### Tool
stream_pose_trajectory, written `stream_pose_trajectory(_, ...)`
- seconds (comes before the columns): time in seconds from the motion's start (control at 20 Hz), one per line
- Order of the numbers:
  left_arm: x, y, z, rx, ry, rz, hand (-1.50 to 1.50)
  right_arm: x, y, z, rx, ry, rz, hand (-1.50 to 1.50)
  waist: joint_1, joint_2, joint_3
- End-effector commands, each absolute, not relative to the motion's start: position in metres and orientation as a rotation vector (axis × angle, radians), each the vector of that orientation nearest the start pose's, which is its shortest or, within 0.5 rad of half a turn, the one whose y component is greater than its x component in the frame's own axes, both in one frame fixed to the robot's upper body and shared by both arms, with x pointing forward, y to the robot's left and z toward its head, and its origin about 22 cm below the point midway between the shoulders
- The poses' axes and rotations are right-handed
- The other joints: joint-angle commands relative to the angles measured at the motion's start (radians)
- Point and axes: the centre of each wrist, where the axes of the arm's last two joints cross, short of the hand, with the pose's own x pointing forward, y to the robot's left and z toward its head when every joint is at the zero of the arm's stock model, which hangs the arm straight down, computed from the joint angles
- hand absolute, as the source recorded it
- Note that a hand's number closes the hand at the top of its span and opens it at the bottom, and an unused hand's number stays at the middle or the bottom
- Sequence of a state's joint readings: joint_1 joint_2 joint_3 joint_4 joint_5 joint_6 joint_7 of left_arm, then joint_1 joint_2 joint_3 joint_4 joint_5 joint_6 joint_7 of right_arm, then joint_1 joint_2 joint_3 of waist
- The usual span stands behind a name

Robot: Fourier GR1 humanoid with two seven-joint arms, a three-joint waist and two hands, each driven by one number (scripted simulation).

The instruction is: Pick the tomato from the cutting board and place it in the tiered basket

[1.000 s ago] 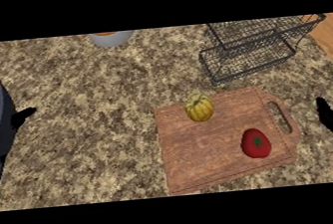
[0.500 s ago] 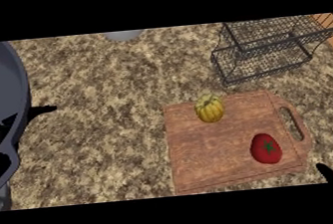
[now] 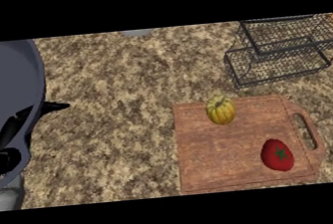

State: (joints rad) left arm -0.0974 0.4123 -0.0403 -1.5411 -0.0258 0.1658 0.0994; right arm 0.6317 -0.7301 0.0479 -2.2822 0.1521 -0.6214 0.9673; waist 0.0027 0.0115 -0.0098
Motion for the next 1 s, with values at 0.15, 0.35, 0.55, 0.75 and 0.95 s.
stream_pose_trajectory(0.15, 0.275, 0.300, 0.044, 0.412, -1.556, -0.267, 0.00, 0.127, -0.299, 0.156, -0.814, -0.652, -0.161, -1.50, 0.024, 0.000, 0.005)
stream_pose_trajectory(0.35, 0.279, 0.290, 0.042, 0.425, -1.558, -0.247, 0.00, 0.136, -0.299, 0.164, -0.744, -0.582, -0.122, -1.50, 0.027, 0.000, 0.005)
stream_pose_trajectory(0.55, 0.279, 0.284, 0.031, 0.413, -1.566, -0.278, 0.00, 0.150, -0.303, 0.147, -0.752, -0.511, -0.095, -1.50, 0.036, 0.003, 0.005)
stream_pose_trajectory(0.75, 0.281, 0.298, 0.047, 0.419, -1.562, -0.269, 0.00, 0.151, -0.297, 0.133, -0.720, -0.469, -0.069, -1.50, 0.035, -0.002, 0.006)
stream_pose_trajectory(0.95, 0.288, 0.285, 0.040, 0.410, -1.548, -0.252, 0.00, 0.158, -0.296, 0.137, -0.722, -0.491, -0.053, -1.50, 0.025, -0.001, 0.005)
